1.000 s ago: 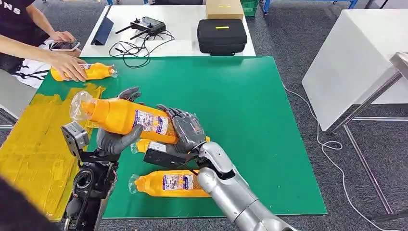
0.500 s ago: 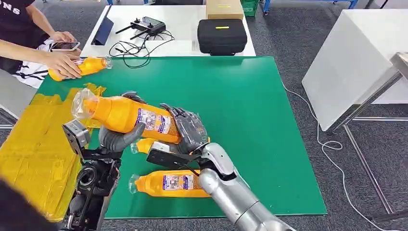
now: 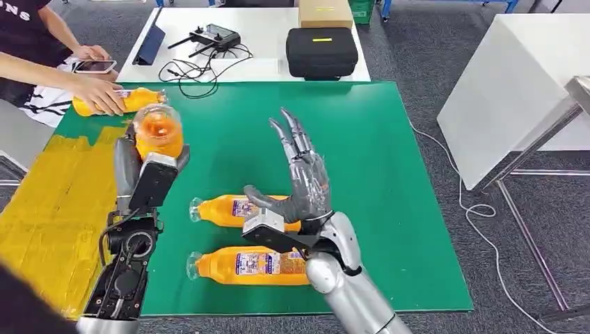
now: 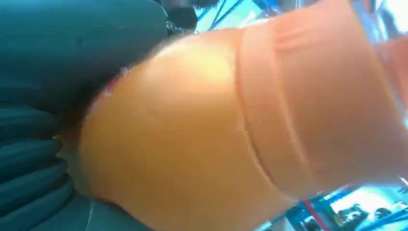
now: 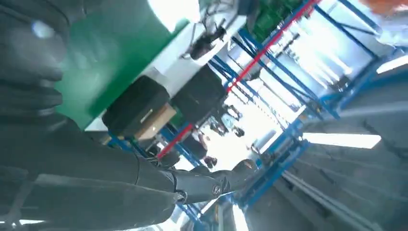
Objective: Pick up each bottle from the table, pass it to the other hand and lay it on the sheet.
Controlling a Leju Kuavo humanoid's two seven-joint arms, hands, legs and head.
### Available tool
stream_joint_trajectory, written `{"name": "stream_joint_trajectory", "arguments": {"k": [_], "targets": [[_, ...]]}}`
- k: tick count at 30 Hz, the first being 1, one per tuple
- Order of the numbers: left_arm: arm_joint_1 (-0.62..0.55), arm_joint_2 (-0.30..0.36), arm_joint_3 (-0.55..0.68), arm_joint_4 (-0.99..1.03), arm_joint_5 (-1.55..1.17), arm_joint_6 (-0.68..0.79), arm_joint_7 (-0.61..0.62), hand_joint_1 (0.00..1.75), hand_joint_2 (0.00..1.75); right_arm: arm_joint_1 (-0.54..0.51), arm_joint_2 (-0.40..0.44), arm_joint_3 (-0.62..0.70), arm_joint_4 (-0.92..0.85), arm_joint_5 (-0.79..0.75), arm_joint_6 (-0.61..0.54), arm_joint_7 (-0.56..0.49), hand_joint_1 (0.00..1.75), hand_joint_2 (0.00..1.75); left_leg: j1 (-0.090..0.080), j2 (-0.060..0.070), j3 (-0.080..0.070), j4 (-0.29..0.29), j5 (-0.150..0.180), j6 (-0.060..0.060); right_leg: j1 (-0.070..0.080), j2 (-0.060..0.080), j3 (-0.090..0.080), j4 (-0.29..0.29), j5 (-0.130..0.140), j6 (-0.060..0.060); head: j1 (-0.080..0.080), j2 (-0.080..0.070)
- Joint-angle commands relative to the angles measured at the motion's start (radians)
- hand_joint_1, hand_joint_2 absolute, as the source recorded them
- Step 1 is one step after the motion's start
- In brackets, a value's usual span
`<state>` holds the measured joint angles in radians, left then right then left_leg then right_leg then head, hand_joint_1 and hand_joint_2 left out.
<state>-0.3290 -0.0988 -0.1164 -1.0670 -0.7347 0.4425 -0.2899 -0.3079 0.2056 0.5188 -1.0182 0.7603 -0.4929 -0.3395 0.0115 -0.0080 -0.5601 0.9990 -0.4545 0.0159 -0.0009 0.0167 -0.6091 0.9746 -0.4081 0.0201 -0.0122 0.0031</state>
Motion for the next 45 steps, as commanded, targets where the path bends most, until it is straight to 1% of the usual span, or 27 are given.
{"name": "stream_joint_trajectory", "arguments": {"k": [1,2,3,5,6,7,8,9,10,11,12,15,17,20,24,27,28,30,32,33,35,36,37,41,43,44,45], "targets": [[-0.166,0.086,-0.014,0.309,-0.406,0.138,0.268,1.75,1.75,0.033,-0.055,-0.035,-0.145,-0.025,-0.026,0.001,0.0,1.75,0.0,-0.001,0.003,-0.001,0.0,0.0,0.0,-0.003,0.003,0.0,-0.001,0.0,0.0,0.0],[-0.194,0.104,0.006,0.372,-0.5,0.164,0.332,1.75,1.75,0.046,-0.06,-0.033,-0.172,-0.025,-0.021,0.002,0.0,1.75,0.0,-0.002,0.005,-0.001,-0.001,0.0,0.0,-0.004,0.005,-0.001,-0.002,0.0,0.0,0.0],[-0.215,0.146,0.007,0.432,-0.638,0.177,0.448,1.75,1.75,0.048,-0.062,-0.027,-0.18,-0.025,-0.014,0.002,0.0,1.75,0.0,-0.002,0.004,-0.001,-0.001,0.0,0.0,-0.004,0.005,-0.001,-0.001,0.0,0.0,0.0],[-0.229,0.189,0.029,0.497,-0.733,0.182,0.508,1.75,1.75,0.037,-0.063,-0.017,-0.169,-0.027,-0.006,0.005,0.0,1.75,0.001,0.001,0.006,-0.002,-0.001,-0.001,0.001,-0.001,0.005,-0.001,-0.001,0.0,0.0,0.0],[-0.241,0.217,0.031,0.546,-0.822,0.17,0.575,1.75,1.75,0.028,-0.063,-0.014,-0.157,-0.032,-0.011,0.008,0.0,1.75,0.0,0.003,0.005,-0.002,-0.001,-0.001,0.0,0.002,0.004,-0.001,0.0,0.0,0.0,0.0],[-0.264,0.267,-0.049,0.61,-0.836,0.153,0.631,1.75,1.75,0.02,-0.062,-0.01,-0.145,-0.045,-0.023,0.001,0.0,1.75,0.0,0.003,0.003,-0.001,-0.001,-0.001,0.0,0.002,0.002,0.0,0.0,0.0,0.0,0.0],[-0.285,0.308,-0.173,0.656,-0.836,0.113,0.692,1.75,1.75,0.018,-0.062,-0.01,-0.14,-0.053,-0.033,-0.004,0.0,1.75,0.001,0.005,0.007,-0.002,-0.002,-0.001,0.001,0.003,0.005,0.0,-0.001,-0.001,0.0,0.0],[-0.297,0.321,-0.201,0.689,-0.836,0.101,0.699,1.75,1.75,0.017,-0.063,-0.008,-0.132,-0.057,-0.035,-0.008,0.0,1.75,0.001,0.005,0.005,-0.002,-0.001,-0.001,0.0,0.003,0.003,0.001,-0.001,-0.001,0.0,0.0],[-0.325,0.354,-0.295,0.741,-0.836,0.047,0.731,1.75,1.75,0.022,-0.064,-0.007,-0.127,-0.058,-0.035,-0.014,0.0,1.75,0.001,0.004,0.008,-0.002,-0.002,-0.001,0.001,0.002,0.006,0.001,-0.002,-0.001,0.0,0.0],[-0.34,0.382,-0.347,0.776,-0.836,0.009,0.746,1.75,1.75,0.025,-0.065,-0.005,-0.12,-0.058,-0.036,-0.022,0.0,1.75,0.001,0.003,0.007,-0.002,-0.001,-0.001,0.001,0.0,0.005,0.002,-0.002,-0.001,0.0,0.0],[-0.346,0.396,-0.362,0.791,-0.836,-0.005,0.742,1.75,1.75,0.027,-0.065,-0.004,-0.116,-0.058,-0.039,-0.026,0.0,1.75,0.001,0.004,0.004,-0.001,0.0,-0.001,0.001,0.001,0.002,0.002,-0.001,-0.001,0.0,0.0],[-0.346,0.404,-0.358,0.793,-0.836,0.001,0.734,1.75,1.75,0.028,-0.065,-0.004,-0.114,-0.058,-0.041,-0.028,0.0,1.75,0.002,0.004,0.007,-0.001,-0.001,-0.002,0.002,0.002,0.004,0.001,-0.002,0.0,0.0,0.0],[-0.349,0.398,-0.358,0.794,-0.836,-0.003,0.734,1.75,1.75,0.027,-0.065,-0.004,-0.113,-0.058,-0.041,-0.028,0.0,1.75,0.001,0.004,0.003,-0.001,0.0,-0.002,0.001,0.002,0.001,0.003,-0.001,0.0,0.0,0.0],[-0.35,0.395,-0.36,0.794,-0.836,-0.005,0.737,1.75,1.75,0.026,-0.065,-0.003,-0.113,-0.058,-0.04,-0.028,0.0,1.75,0.002,0.003,0.005,0.0,-0.001,-0.002,0.002,0.001,0.003,0.003,-0.002,0.0,0.0,0.0],[-0.35,0.395,-0.36,0.794,-0.836,-0.005,0.737,1.75,1.75,0.026,-0.065,-0.003,-0.113,-0.058,-0.04,-0.028,0.0,1.75,0.0,0.002,0.002,0.0,0.001,-0.002,0.001,0.001,0.0,0.003,-0.001,0.0,0.0,0.0],[-0.35,0.395,-0.36,0.794,-0.836,-0.005,0.737,1.75,1.75,0.026,-0.065,-0.003,-0.113,-0.058,-0.04,-0.028,0.0,1.75,0.0,0.002,0.002,0.0,0.0,-0.002,0.001,0.0,0.001,0.003,-0.001,0.0,0.0,0.0],[-0.358,0.405,-0.393,0.807,-0.836,-0.058,0.748,1.75,1.75,0.026,-0.066,-0.002,-0.112,-0.06,-0.038,-0.03,0.0,1.75,0.001,0.002,0.005,-0.001,0.0,-0.002,0.001,-0.001,0.004,0.002,-0.002,0.0,0.0,0.0],[-0.366,0.43,-0.395,0.833,-0.828,-0.082,0.721,1.75,1.75,0.028,-0.067,-0.004,-0.1,-0.062,-0.043,-0.039,0.0,1.75,0.001,0.002,0.002,0.0,0.0,-0.002,0.001,0.001,0.001,0.002,-0.001,0.0,0.0,0.0],[-0.368,0.452,-0.386,0.85,-0.836,-0.153,0.726,1.75,1.75,0.023,-0.07,0.001,-0.081,-0.073,-0.054,-0.046,0.0,1.75,0.001,0.004,0.003,0.0,0.0,-0.002,0.001,0.002,0.002,0.002,-0.001,-0.001,0.0,0.0],[-0.367,0.463,-0.372,0.856,-0.824,-0.165,0.73,1.75,1.75,0.022,-0.071,0.0,-0.075,-0.075,-0.057,-0.046,0.0,1.75,0.002,0.004,0.005,-0.001,-0.001,-0.002,0.002,0.002,0.004,0.002,-0.002,-0.001,0.0,0.0],[-0.36,0.47,-0.335,0.86,-0.797,-0.181,0.709,1.75,1.75,0.021,-0.071,0.003,-0.062,-0.075,-0.058,-0.044,0.0,1.75,0.002,0.004,0.003,-0.001,0.0,-0.002,0.001,0.003,0.001,0.002,-0.001,-0.001,0.0,0.0],[-0.351,0.469,-0.327,0.858,-0.79,-0.172,0.703,1.48,1.75,0.022,-0.07,0.005,-0.054,-0.074,-0.057,-0.041,0.0,1.75,0.001,0.004,0.003,-0.001,0.0,-0.002,0.001,0.002,0.001,0.002,-0.001,-0.001,0.0,0.0],[-0.343,0.467,-0.327,0.859,-0.792,-0.17,0.707,0.0,1.75,0.022,-0.068,0.008,-0.048,-0.071,-0.056,-0.039,0.0,1.75,0.002,0.003,0.005,-0.001,0.0,-0.002,0.002,0.002,0.003,0.002,-0.002,0.0,0.0,0.0],[-0.313,0.439,-0.268,0.859,-0.756,-0.149,0.704,0.0,1.75,0.005,-0.066,0.033,-0.016,-0.041,-0.038,-0.006,0.0,1.75,0.001,0.003,0.004,-0.002,0.0,-0.002,0.001,0.001,0.002,0.002,-0.001,0.0,0.0,0.0],[-0.305,0.426,-0.255,0.857,-0.756,-0.141,0.713,0.0,1.75,-0.003,-0.07,0.04,-0.001,-0.027,-0.027,0.015,0.0,1.75,0.001,0.003,0.006,-0.002,0.0,-0.001,0.001,0.001,0.004,0.002,-0.002,0.0,0.0,0.0],[-0.304,0.424,-0.257,0.856,-0.758,-0.141,0.715,0.0,1.75,-0.003,-0.071,0.039,0.001,-0.027,-0.026,0.017,0.0,1.75,0.001,0.003,0.003,-0.001,0.001,-0.002,0.0,0.002,0.001,0.003,-0.001,0.0,0.0,0.0],[-0.304,0.42,-0.256,0.858,-0.759,-0.145,0.721,0.0,1.75,-0.006,-0.073,0.04,0.006,-0.024,-0.024,0.02,0.0,1.75,0.001,0.003,0.005,-0.002,0.0,-0.001,0.001,0.001,0.004,0.002,-0.002,0.0,0.0,0.0]]}}
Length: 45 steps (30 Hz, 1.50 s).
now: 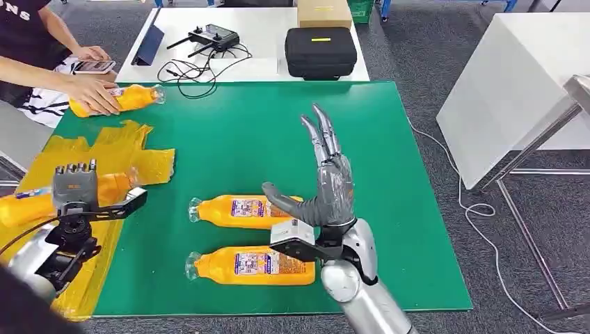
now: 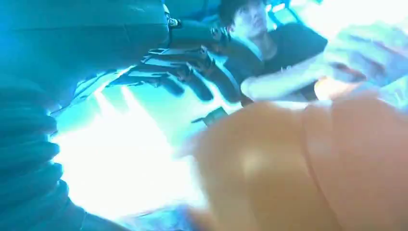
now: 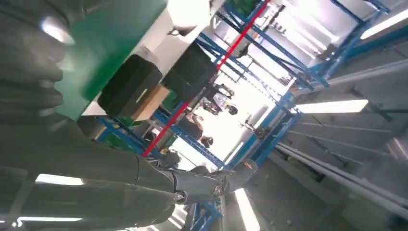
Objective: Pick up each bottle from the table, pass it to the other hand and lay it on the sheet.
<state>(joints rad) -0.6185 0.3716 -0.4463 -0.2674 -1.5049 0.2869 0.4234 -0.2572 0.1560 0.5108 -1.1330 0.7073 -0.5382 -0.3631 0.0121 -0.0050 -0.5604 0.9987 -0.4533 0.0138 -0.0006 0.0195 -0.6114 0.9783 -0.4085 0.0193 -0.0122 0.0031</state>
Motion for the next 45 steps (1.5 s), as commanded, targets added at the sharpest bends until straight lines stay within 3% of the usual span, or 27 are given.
{"name": "stream_joint_trajectory", "arguments": {"k": [1,8,14,15,16,18,19,20,21,24,28,31,38,45], "targets": [[-0.018,-0.055,0.064,0.065,-0.007,-0.021,0.024,0.0,1.75,-0.061,-0.023,0.051,0.129,0.033,0.028,0.049,0.0,1.75,0.0,-0.001,0.004,-0.001,-0.001,0.0,0.0,-0.002,0.004,-0.002,-0.001,0.001,0.0,0.0],[0.001,-0.079,0.097,0.058,-0.006,-0.062,0.056,0.0,1.75,-0.064,-0.018,0.054,0.141,0.062,0.051,0.082,0.0,1.75,-0.001,-0.001,0.004,-0.001,-0.001,0.0,0.0,-0.003,0.005,-0.002,-0.001,0.0,0.0,0.0],[-0.01,-0.142,0.231,0.034,0.087,0.034,-0.075,0.0,1.75,-0.08,-0.023,0.052,0.187,0.128,0.132,0.166,0.0,1.75,0.0,-0.004,0.005,-0.001,-0.001,0.001,0.0,-0.006,0.007,-0.002,-0.002,0.001,0.0,0.0],[-0.011,-0.164,0.26,0.014,0.111,0.104,-0.138,0.0,1.75,-0.099,-0.02,0.058,0.227,0.156,0.17,0.198,0.0,1.75,0.0,-0.004,0.004,-0.001,0.0,0.001,0.0,-0.006,0.005,-0.002,-0.002,0.001,0.0,0.0],[-0.021,-0.214,0.363,-0.006,0.227,0.132,-0.298,0.0,1.75,-0.121,-0.013,0.055,0.278,0.179,0.211,0.225,0.0,1.75,-0.001,-0.004,0.002,-0.001,0.0,0.001,0.0,-0.005,0.003,-0.001,-0.001,0.001,0.0,0.0],[-0.039,-0.297,0.484,-0.06,0.402,0.092,-0.551,0.0,1.75,-0.169,-0.002,0.046,0.385,0.199,0.251,0.23,0.0,1.75,0.0,-0.008,0.003,-0.001,0.0,0.001,0.0,-0.01,0.006,-0.002,-0.002,0.001,0.0,0.0],[-0.028,-0.317,0.42,-0.109,0.331,0.22,-0.544,0.0,1.75,-0.191,0.007,0.045,0.433,0.197,0.253,0.176,0.0,1.75,0.0,-0.008,0.001,0.0,0.001,0.001,0.0,-0.01,0.004,-0.002,-0.001,0.001,0.0,0.0],[-0.023,-0.349,0.42,-0.147,0.349,0.228,-0.569,0.0,1.75,-0.205,0.017,0.032,0.461,0.179,0.268,0.152,0.0,1.75,-0.001,-0.006,0.001,0.0,0.001,0.001,0.0,-0.007,0.002,-0.001,-0.001,0.001,0.0,0.0],[0.003,-0.415,0.458,-0.267,0.545,0.104,-0.79,0.0,1.75,-0.219,0.027,0.023,0.495,0.17,0.286,0.128,0.0,1.75,-0.002,-0.011,0.002,0.0,0.001,0.001,0.0,-0.012,0.004,-0.001,-0.002,0.002,0.0,0.0],[0.144,-0.458,0.357,-0.643,0.774,0.041,-0.889,0.0,1.75,-0.238,0.045,0.017,0.528,0.182,0.307,0.132,0.0,1.75,-0.003,-0.01,0.0,0.001,0.001,0.001,-0.001,-0.009,0.002,-0.001,-0.001,0.002,0.0,0.0],[0.216,-0.425,0.287,-0.802,0.851,0.051,-0.835,0.0,1.75,-0.237,0.055,0.016,0.534,0.194,0.307,0.14,0.0,1.75,-0.004,-0.003,0.002,0.001,-0.002,0.001,-0.003,-0.004,0.004,-0.001,-0.001,0.002,0.0,0.0],[0.256,-0.433,0.277,-0.89,0.98,0.088,-0.947,0.0,1.75,-0.242,0.06,0.027,0.557,0.211,0.337,0.142,0.0,1.75,-0.003,-0.001,0.004,0.0,-0.002,0.001,-0.003,-0.003,0.005,-0.001,-0.002,0.001,0.0,0.0],[0.301,-0.448,0.254,-1.022,1.057,0.061,-0.94,0.0,1.75,-0.264,0.072,0.041,0.627,0.226,0.336,0.152,0.0,1.75,-0.001,-0.001,0.001,0.0,-0.001,0.001,-0.001,-0.003,0.002,-0.001,-0.001,0.001,0.0,0.0],[0.371,-0.469,0.261,-1.183,1.227,-0.014,-0.967,0.0,1.75,-0.294,0.081,0.066,0.738,0.306,0.348,0.281,0.0,1.75,-0.001,0.0,0.003,0.0,-0.002,0.0,-0.001,-0.002,0.004,-0.001,-0.002,0.001,0.0,0.0]]}}
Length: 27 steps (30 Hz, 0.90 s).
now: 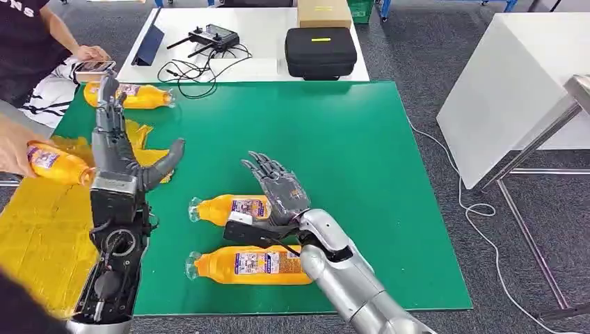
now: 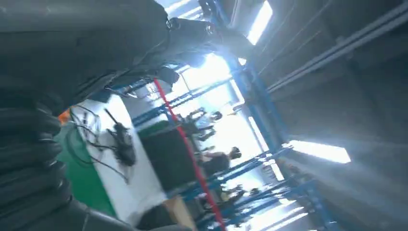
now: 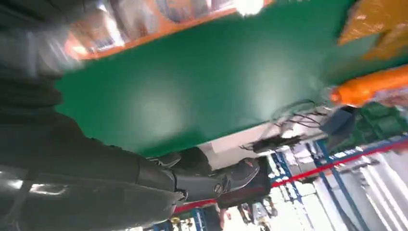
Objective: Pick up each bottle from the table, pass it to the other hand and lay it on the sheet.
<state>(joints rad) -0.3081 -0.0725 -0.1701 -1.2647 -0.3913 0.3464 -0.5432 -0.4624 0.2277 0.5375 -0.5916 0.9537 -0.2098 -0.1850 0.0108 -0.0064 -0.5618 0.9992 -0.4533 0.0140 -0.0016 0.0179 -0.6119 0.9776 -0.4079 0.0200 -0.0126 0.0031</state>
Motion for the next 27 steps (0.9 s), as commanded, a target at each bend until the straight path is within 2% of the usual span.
{"name": "stream_joint_trajectory", "arguments": {"k": [1,4,16,17,18,22,27], "targets": [[0.064,-0.027,-0.015,-0.194,0.113,-0.072,-0.001,0.0,1.75,-0.09,0.008,0.038,0.202,0.063,0.023,0.109,0.0,1.75,0.0,0.001,0.004,-0.001,-0.002,0.0,0.0,0.0,0.003,0.0,-0.002,0.0,0.0,0.0],[0.075,-0.034,-0.016,-0.214,0.135,-0.095,-0.003,0.0,1.75,-0.101,0.005,0.049,0.233,0.11,0.04,0.193,0.0,1.75,0.0,0.0,0.004,-0.001,-0.002,0.0,0.0,-0.001,0.004,-0.001,-0.002,0.001,0.0,0.0],[0.079,-0.035,-0.017,-0.22,0.135,-0.094,-0.003,0.0,1.75,-0.101,0.005,0.048,0.235,0.112,0.04,0.194,0.0,1.75,0.0,0.0,0.004,-0.001,-0.002,0.0,0.0,-0.001,0.004,-0.001,-0.002,0.0,0.0,0.0],[0.08,-0.036,-0.016,-0.22,0.135,-0.093,-0.003,0.0,1.75,-0.104,0.005,0.054,0.239,0.123,0.042,0.212,0.0,1.75,0.0,0.0,0.007,-0.001,-0.003,0.0,0.0,-0.002,0.007,-0.001,-0.003,0.0,0.0,0.0],[0.081,-0.037,-0.016,-0.224,0.134,-0.092,-0.003,0.0,1.75,-0.106,0.006,0.054,0.244,0.128,0.047,0.227,0.0,1.75,0.0,-0.001,0.003,-0.001,-0.001,0.0,0.0,-0.001,0.003,-0.001,-0.001,0.0,0.0,0.0],[0.1,-0.052,-0.026,-0.259,0.125,-0.083,-0.007,0.0,1.75,-0.114,-0.002,0.028,0.268,0.126,0.086,0.27,0.0,1.75,0.0,-0.001,0.003,-0.001,-0.001,0.0,0.0,-0.002,0.003,-0.001,-0.001,0.0,0.0,0.0],[0.106,-0.06,-0.042,-0.285,0.12,-0.072,-0.007,0.0,1.75,-0.125,-0.015,-0.012,0.309,0.119,0.207,0.297,0.0,1.75,0.0,-0.002,0.004,-0.001,-0.002,0.0,0.0,-0.003,0.005,-0.001,-0.002,0.001,0.0,0.0]]}}
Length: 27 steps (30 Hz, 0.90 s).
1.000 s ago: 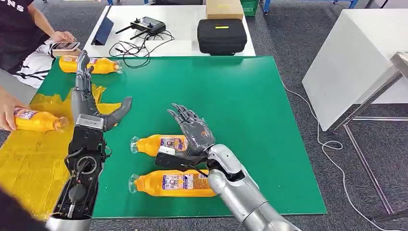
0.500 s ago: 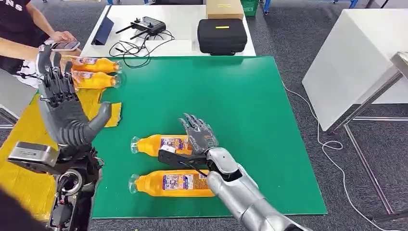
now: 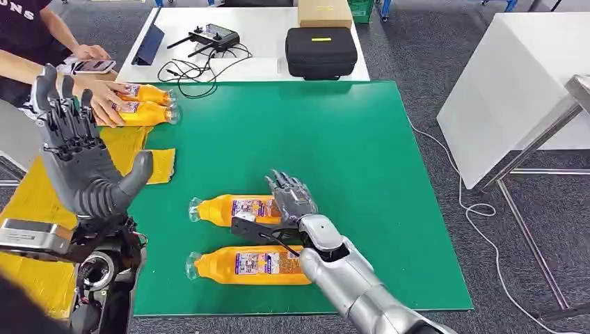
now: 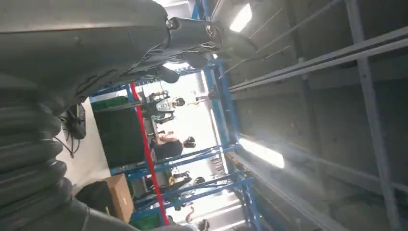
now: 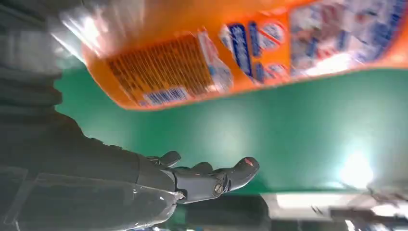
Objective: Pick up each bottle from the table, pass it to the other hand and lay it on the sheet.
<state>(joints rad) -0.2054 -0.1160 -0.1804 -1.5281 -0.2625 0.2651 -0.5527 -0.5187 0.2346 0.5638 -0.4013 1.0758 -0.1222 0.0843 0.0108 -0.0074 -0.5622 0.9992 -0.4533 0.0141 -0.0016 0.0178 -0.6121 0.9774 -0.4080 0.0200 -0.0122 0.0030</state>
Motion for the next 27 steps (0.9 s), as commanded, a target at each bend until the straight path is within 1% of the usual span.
{"name": "stream_joint_trajectory", "arguments": {"k": [1,4,6,9,10,11,12,13,14,15,17,18,20,21,23,24,25,26,27], "targets": [[0.002,-0.016,-0.036,-0.021,-0.008,0.011,0.003,0.0,1.75,-0.071,-0.025,-0.033,0.129,0.011,0.154,0.052,0.0,1.75,-0.001,-0.001,0.002,-0.001,-0.001,0.0,0.0,-0.002,0.003,0.0,-0.001,0.0,0.0,0.0],[-0.007,-0.022,-0.045,-0.007,-0.006,0.006,0.003,0.0,1.75,-0.067,-0.034,-0.055,0.139,0.003,0.203,0.058,0.0,1.75,0.0,-0.002,0.004,-0.001,-0.001,0.0,0.0,-0.004,0.005,-0.001,-0.002,0.0,0.0,0.0],[-0.01,-0.025,-0.047,-0.003,-0.006,0.007,0.003,0.0,1.75,-0.068,-0.036,-0.058,0.141,0.003,0.207,0.056,0.0,1.75,0.0,-0.002,0.006,-0.001,-0.002,0.0,0.0,-0.004,0.006,-0.001,-0.002,0.0,0.0,0.0],[-0.012,-0.026,-0.047,-0.003,-0.006,0.007,0.003,0.0,1.75,-0.07,-0.037,-0.058,0.141,0.003,0.208,0.056,0.0,1.75,0.0,-0.002,0.002,-0.001,0.0,0.0,0.0,-0.002,0.002,-0.001,-0.001,0.0,0.0,0.0],[-0.012,-0.026,-0.047,-0.003,-0.006,0.007,0.003,0.0,1.75,-0.07,-0.037,-0.058,0.141,0.003,0.208,0.056,0.0,1.75,0.0,-0.002,0.006,-0.001,-0.001,0.0,0.0,-0.004,0.006,-0.001,-0.002,0.0,0.0,0.0],[-0.012,-0.026,-0.047,-0.003,-0.006,0.007,0.003,0.0,1.75,-0.07,-0.037,-0.058,0.141,0.003,0.208,0.056,0.0,1.75,-0.001,-0.002,0.004,-0.001,-0.001,0.0,0.0,-0.003,0.004,-0.001,-0.001,0.0,0.0,0.0],[-0.014,-0.024,-0.045,-0.004,-0.006,0.007,0.003,0.0,1.75,-0.072,-0.034,-0.06,0.141,0.002,0.211,0.057,0.16,1.75,0.0,-0.001,0.006,-0.001,-0.002,0.0,0.0,-0.003,0.006,-0.001,-0.002,0.0,0.0,0.0],[-0.016,-0.025,-0.045,-0.004,-0.004,0.007,0.003,0.0,1.75,-0.075,-0.032,-0.063,0.145,0.002,0.215,0.062,0.8,1.75,0.0,-0.001,0.005,-0.001,-0.001,0.0,0.0,-0.003,0.005,-0.001,-0.002,0.0,0.0,0.0],[-0.019,-0.026,-0.044,-0.005,-0.002,0.005,0.004,0.0,1.75,-0.078,-0.031,-0.064,0.149,0.004,0.224,0.071,1.12,1.75,-0.001,-0.001,0.003,-0.001,-0.001,0.0,0.0,-0.003,0.003,-0.001,-0.001,0.0,0.0,0.0],[-0.021,-0.029,-0.042,-0.003,0.001,0.003,0.007,0.0,1.75,-0.079,-0.032,-0.066,0.151,0.008,0.229,0.078,1.36,1.75,0.0,-0.001,0.006,-0.001,-0.002,0.0,0.0,-0.003,0.006,-0.001,-0.002,0.0,0.0,0.0],[-0.019,-0.033,-0.042,0.004,0.001,0.002,0.007,0.0,1.75,-0.075,-0.034,-0.071,0.152,0.008,0.233,0.078,1.47,1.75,0.0,-0.001,0.003,-0.001,-0.001,0.0,0.0,-0.003,0.003,-0.001,-0.001,0.0,0.0,0.0],[-0.018,-0.034,-0.043,0.007,0.001,0.001,0.007,0.0,1.75,-0.074,-0.035,-0.071,0.153,0.009,0.234,0.078,1.52,1.75,0.0,-0.002,0.006,-0.001,-0.002,0.0,0.0,-0.004,0.006,-0.001,-0.002,0.001,0.0,0.0],[-0.016,-0.034,-0.043,0.015,0.001,0.001,0.006,0.0,1.75,-0.071,-0.039,-0.071,0.153,0.011,0.231,0.078,1.71,1.75,0.0,-0.002,0.004,-0.001,-0.001,0.0,0.0,-0.003,0.004,-0.001,-0.001,0.0,0.0,0.0],[-0.016,-0.034,-0.043,0.015,0.001,0.001,0.006,0.0,1.75,-0.071,-0.039,-0.071,0.153,0.011,0.231,0.078,1.73,1.75,0.0,-0.002,0.006,-0.001,-0.001,0.0,0.0,-0.003,0.006,-0.002,-0.002,0.001,0.0,0.0],[-0.01,-0.033,-0.037,0.007,0.002,0.0,0.004,0.0,1.75,-0.064,-0.042,-0.078,0.146,0.013,0.208,0.071,1.75,1.75,-0.001,-0.002,0.004,-0.001,0.0,0.0,0.0,-0.003,0.004,-0.001,-0.001,0.0,0.0,0.0],[-0.007,-0.033,-0.035,0.003,0.003,-0.002,0.004,0.0,1.75,-0.063,-0.043,-0.08,0.146,0.015,0.201,0.07,1.75,1.75,0.0,-0.002,0.007,-0.002,-0.001,0.0,0.0,-0.004,0.007,-0.002,-0.002,0.0,0.0,0.0],[-0.004,-0.034,-0.031,-0.005,0.0,-0.008,0.005,0.0,1.75,-0.062,-0.043,-0.085,0.147,0.019,0.188,0.068,1.75,1.75,0.0,-0.002,0.004,-0.001,-0.001,0.0,0.0,-0.003,0.004,-0.001,-0.001,0.0,0.0,0.0],[0.0,-0.036,-0.028,-0.01,-0.003,-0.01,0.006,0.0,1.75,-0.06,-0.044,-0.092,0.142,0.02,0.166,0.065,1.75,1.75,0.0,-0.002,0.008,-0.002,-0.002,0.0,0.001,-0.004,0.008,-0.002,-0.002,0.0,0.0,0.0],[0.007,-0.038,-0.024,-0.017,-0.008,-0.013,0.008,0.0,1.75,-0.059,-0.044,-0.101,0.14,0.022,0.143,0.064,1.75,1.75,0.0,-0.002,0.006,-0.002,-0.001,0.0,0.0,-0.003,0.006,-0.001,-0.002,0.0,0.0,0.0]]}}
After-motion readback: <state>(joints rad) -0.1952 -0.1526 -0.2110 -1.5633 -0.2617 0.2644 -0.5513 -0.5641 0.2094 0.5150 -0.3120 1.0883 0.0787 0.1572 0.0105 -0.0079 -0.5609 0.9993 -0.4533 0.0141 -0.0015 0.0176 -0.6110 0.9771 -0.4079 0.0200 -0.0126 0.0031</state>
